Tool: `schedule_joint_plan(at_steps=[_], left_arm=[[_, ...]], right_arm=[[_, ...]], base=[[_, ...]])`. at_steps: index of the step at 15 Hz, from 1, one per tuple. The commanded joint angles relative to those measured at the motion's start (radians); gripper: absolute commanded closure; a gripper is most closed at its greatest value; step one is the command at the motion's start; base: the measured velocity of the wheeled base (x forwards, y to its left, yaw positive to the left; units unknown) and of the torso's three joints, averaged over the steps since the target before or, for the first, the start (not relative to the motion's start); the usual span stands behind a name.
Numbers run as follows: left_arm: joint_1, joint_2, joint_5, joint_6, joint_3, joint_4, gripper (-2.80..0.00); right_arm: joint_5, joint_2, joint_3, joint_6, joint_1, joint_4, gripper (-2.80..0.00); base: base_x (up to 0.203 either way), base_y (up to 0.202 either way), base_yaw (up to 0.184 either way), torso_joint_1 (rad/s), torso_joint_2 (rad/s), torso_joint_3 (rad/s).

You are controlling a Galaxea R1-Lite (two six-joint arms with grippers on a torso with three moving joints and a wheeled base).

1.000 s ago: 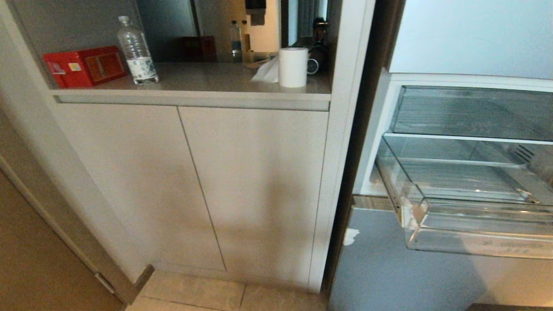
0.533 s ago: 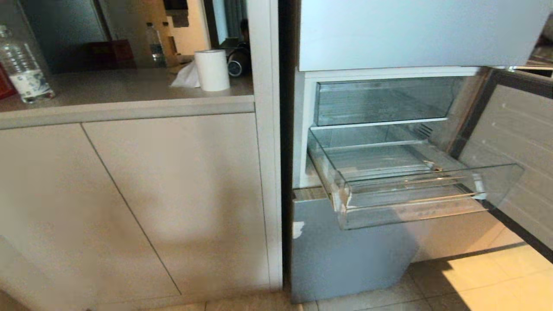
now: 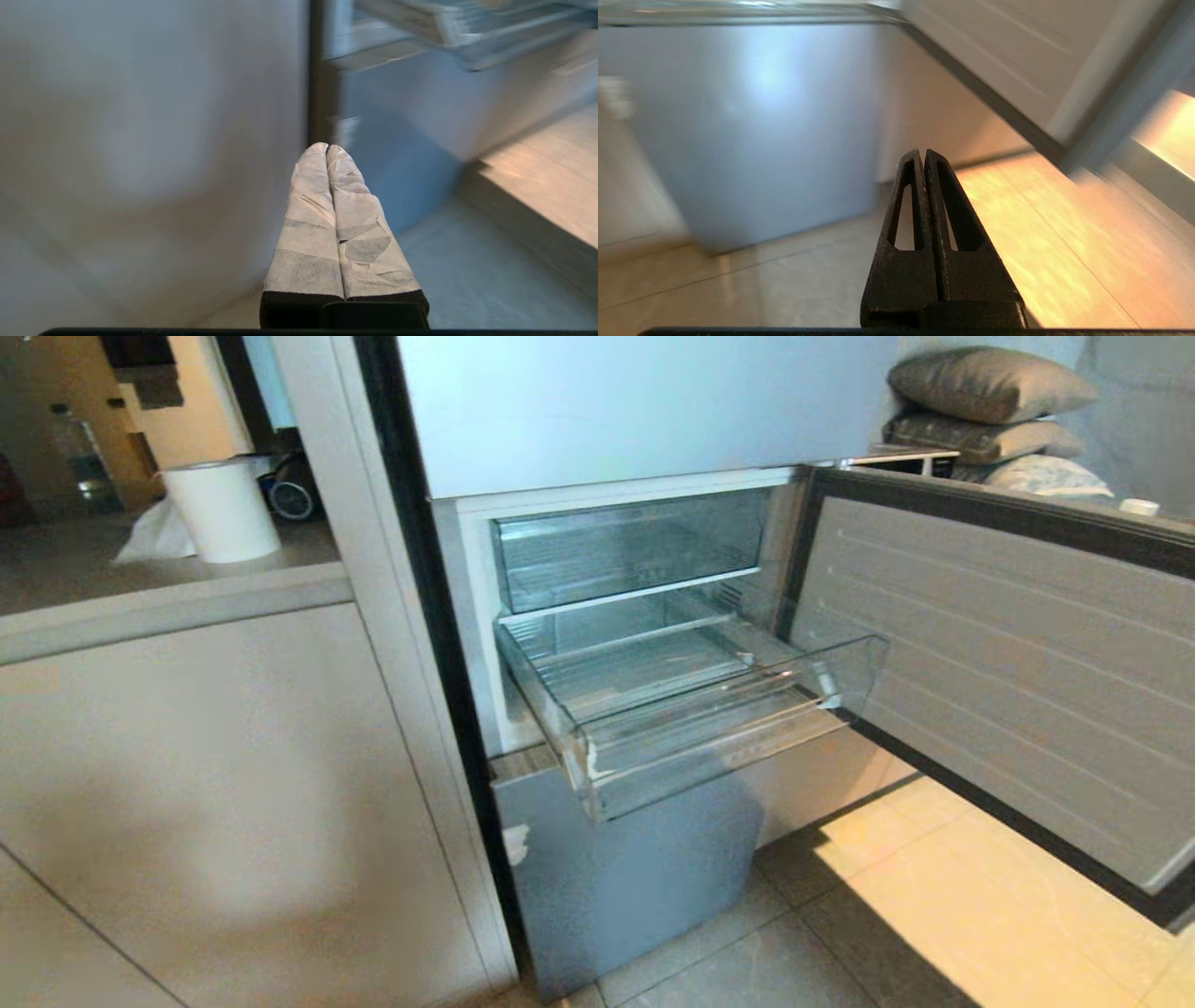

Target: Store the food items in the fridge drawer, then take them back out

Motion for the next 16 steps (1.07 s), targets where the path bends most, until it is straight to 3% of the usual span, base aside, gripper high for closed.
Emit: schedule_joint_plan(at_steps=[1, 6, 16], left_arm=[[0.0, 0.0, 0.0, 0.0, 0.002, 0.0, 0.0], [0.0, 0.0, 0.0, 0.0, 0.002, 0.0, 0.0], [0.0, 0.0, 0.0, 0.0, 0.002, 0.0, 0.0]], right_arm=[[0.001, 0.002, 0.0, -0.001, 0.0, 0.0, 0.0], [0.001, 0.002, 0.0, 0.011, 0.0, 0.0, 0.0], [-0.007, 0.001, 0.0, 0.037, 0.0, 0.0, 0.0]], base=[[-0.002, 0.006, -0.173, 0.005, 0.0, 0.005], [-0.001, 0.007, -0.152, 0.004, 0.0, 0.002], [0.0, 0.0, 0.0, 0.0, 0.0, 0.0]])
